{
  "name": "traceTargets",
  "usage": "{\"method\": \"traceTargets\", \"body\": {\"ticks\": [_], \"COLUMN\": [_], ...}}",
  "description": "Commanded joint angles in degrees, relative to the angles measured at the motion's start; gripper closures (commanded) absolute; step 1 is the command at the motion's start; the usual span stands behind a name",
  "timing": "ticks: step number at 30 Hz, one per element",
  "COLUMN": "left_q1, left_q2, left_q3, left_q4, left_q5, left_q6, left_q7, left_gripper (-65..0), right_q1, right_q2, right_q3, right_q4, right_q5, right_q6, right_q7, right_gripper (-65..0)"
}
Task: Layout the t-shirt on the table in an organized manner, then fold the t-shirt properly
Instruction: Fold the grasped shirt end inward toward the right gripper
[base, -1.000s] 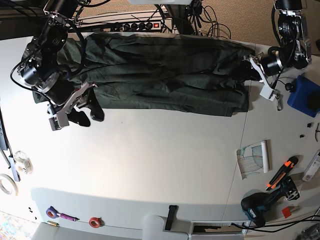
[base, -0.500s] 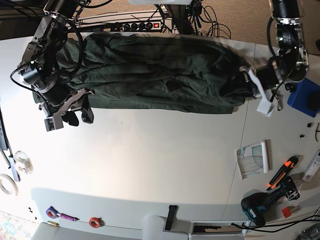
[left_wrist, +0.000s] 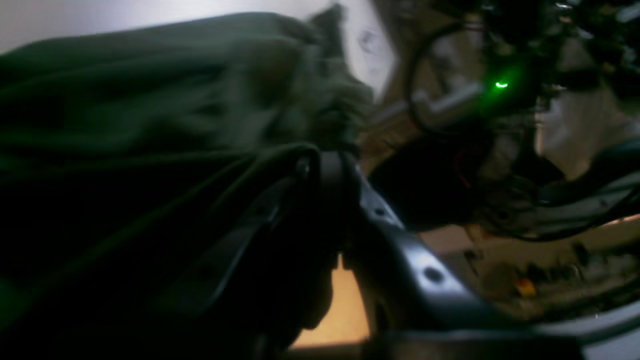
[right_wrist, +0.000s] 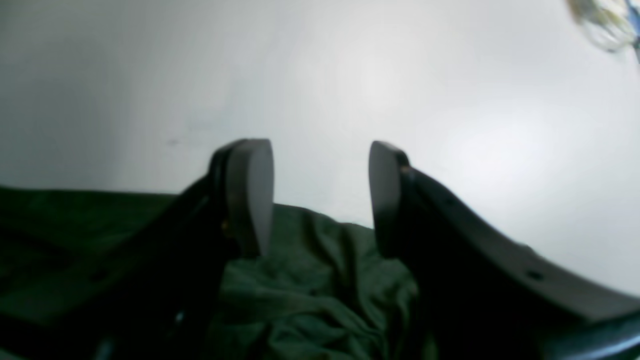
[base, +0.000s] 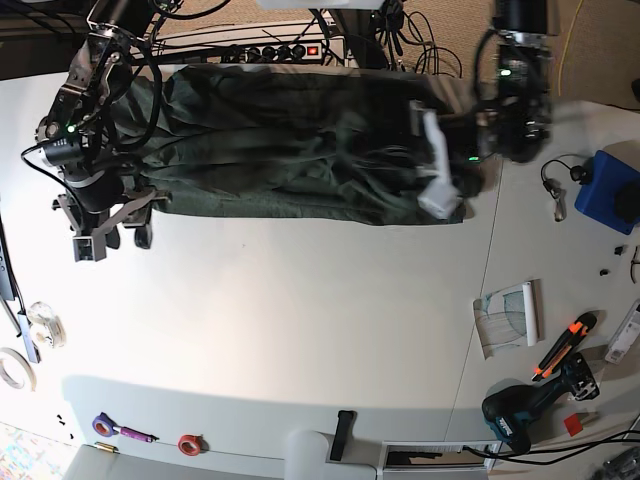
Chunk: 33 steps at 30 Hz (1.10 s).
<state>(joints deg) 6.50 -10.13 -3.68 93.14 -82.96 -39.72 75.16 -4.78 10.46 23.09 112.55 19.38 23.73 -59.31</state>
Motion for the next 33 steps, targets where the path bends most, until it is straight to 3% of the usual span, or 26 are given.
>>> {"method": "traceTargets", "body": {"ticks": [1, 6, 13, 15, 16, 18, 21, 25, 29, 33], "left_q1": [-1.5, -5.3, -7.4, -7.5, -7.5, -7.6, -7.9, -7.9, -6.9, -2.3], "left_q2": [0.9, 4.5, 5.5, 5.5, 5.5, 5.5, 5.5, 5.4, 2.1, -2.7], "left_q3": [1.2, 8.2, 16.3, 17.5, 17.8, 17.6, 13.5, 1.2, -10.6, -14.9], "left_q4": [1.1, 1.1, 1.1, 1.1, 1.1, 1.2, 3.4, 10.4, 13.6, 13.5], "left_q5": [-2.0, 8.3, 17.4, 18.8, 18.9, 18.9, 18.9, 17.3, 21.3, 28.1], "left_q6": [-0.3, -0.3, -0.3, -0.3, -0.3, 0.9, -0.3, -0.3, 6.0, 12.0], "left_q7": [-2.6, -8.2, -9.7, -10.3, -11.3, -13.3, -12.7, -7.4, -7.1, -11.1], "left_gripper": [0.0, 0.0, -2.0, -25.3, -33.0, -34.5, -33.8, -31.5, -31.5, -33.4], "right_q1": [0.6, 0.6, 0.6, 0.6, 0.6, 0.6, 0.6, 0.6, 0.6, 0.6], "right_q2": [0.7, 0.6, 0.6, 0.6, 0.6, 0.7, 0.7, 0.7, 0.7, 0.6], "right_q3": [0.2, 0.3, 0.3, 0.3, 0.3, 0.3, 0.3, 0.3, 0.3, 0.3], "right_q4": [1.0, 1.0, 1.0, 1.0, 1.0, 1.0, 1.0, 1.0, 1.0, 1.0], "right_q5": [0.0, -1.0, -1.0, -1.0, -1.0, -1.0, -1.1, -1.0, -1.0, -1.0], "right_q6": [-0.3, -0.9, -0.9, -0.9, -0.9, -0.9, -0.9, -0.9, -0.9, -0.9], "right_q7": [1.9, 2.0, 2.1, 2.1, 2.1, 2.1, 1.9, 1.9, 1.9, 1.9], "right_gripper": [-30.1, -30.1, -30.1, -30.1, -30.1, -30.1, -30.1, -30.1, -30.1, -30.1]}}
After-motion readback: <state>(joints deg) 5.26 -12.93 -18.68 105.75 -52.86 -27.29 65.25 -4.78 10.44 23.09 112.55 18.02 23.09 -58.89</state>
